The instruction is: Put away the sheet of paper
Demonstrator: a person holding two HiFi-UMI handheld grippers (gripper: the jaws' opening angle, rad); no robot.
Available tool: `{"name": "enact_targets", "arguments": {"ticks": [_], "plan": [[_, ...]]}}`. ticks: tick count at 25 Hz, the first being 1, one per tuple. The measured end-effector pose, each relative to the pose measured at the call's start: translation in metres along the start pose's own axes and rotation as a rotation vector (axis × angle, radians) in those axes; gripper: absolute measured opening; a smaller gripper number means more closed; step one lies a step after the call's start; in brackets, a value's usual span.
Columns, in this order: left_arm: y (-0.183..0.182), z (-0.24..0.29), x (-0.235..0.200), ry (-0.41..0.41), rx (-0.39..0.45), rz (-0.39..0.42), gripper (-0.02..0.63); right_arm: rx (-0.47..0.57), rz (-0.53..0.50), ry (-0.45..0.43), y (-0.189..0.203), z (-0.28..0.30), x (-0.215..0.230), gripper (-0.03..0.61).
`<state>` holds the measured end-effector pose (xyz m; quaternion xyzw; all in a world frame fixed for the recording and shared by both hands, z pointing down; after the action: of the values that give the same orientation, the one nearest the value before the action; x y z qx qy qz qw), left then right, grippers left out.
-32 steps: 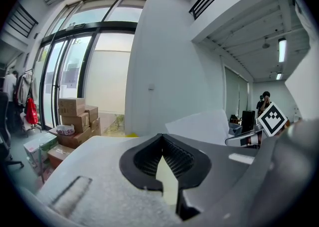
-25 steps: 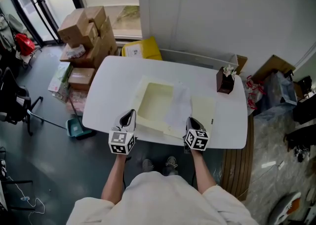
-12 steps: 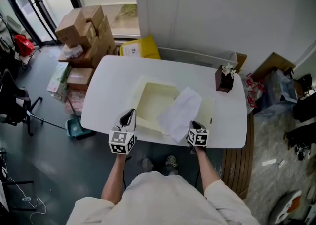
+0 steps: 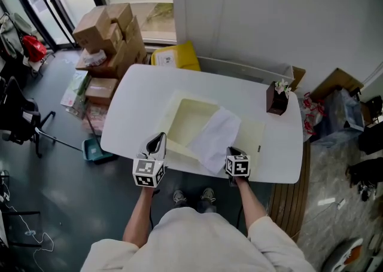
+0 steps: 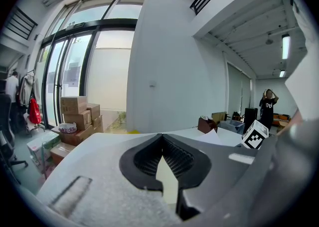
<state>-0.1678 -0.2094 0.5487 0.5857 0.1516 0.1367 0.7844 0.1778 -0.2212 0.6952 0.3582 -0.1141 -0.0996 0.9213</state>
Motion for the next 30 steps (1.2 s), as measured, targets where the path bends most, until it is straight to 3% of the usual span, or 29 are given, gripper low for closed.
{"name": "enact_targets", "arguments": {"ticks": [30], "plan": [[0.015,-0.002,-0.023,-0.136,-0.046,-0.039,0.003,-0.105,-0.041,-0.074,-0.027,0.070,0.003,0.002]]}}
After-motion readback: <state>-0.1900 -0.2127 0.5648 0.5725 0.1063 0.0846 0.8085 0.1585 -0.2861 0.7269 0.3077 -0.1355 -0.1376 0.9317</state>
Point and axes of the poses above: the fingertips, and each gripper's own axes: z forward along the fingers, x to its right, y out of its underside, the point moved 9 cm from there along -z, backward along the fingers
